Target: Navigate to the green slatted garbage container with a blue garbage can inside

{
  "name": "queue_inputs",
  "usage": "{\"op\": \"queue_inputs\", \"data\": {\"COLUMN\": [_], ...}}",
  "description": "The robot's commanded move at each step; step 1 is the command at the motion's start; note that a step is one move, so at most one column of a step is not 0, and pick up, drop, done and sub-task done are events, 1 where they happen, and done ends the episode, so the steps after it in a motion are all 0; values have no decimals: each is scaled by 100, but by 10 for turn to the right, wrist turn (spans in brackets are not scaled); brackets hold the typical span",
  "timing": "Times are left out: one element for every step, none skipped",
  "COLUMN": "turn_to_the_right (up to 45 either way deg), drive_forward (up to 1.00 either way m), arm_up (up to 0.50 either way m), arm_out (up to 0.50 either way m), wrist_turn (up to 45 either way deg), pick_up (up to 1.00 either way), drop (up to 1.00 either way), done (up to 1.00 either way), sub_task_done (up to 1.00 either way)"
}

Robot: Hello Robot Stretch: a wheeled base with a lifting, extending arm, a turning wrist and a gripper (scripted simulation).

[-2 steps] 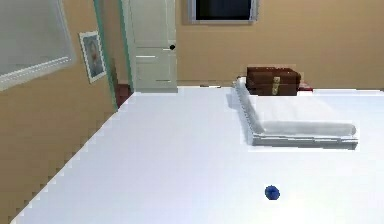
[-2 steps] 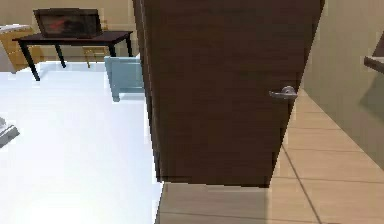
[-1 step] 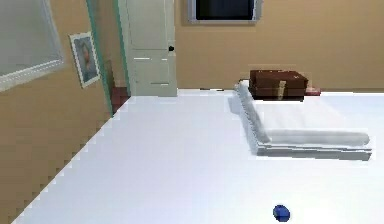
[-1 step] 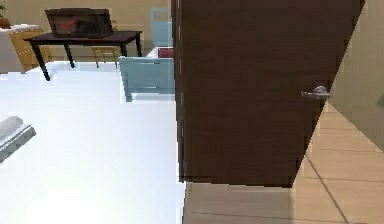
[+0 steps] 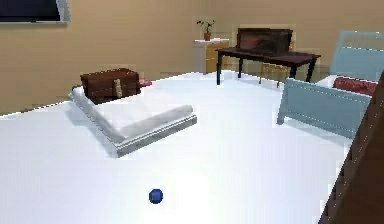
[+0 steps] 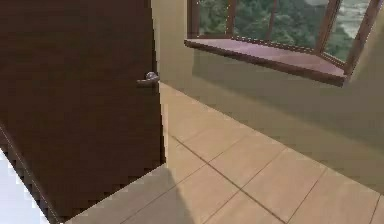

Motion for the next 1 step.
{"op": "queue_inputs", "data": {"turn_to_the_right": [420], "drive_forward": [0], "arm_up": [0], "arm_out": [0], "wrist_turn": [0], "pick_up": [0], "drop": [0], "done": [0], "sub_task_done": [0]}}
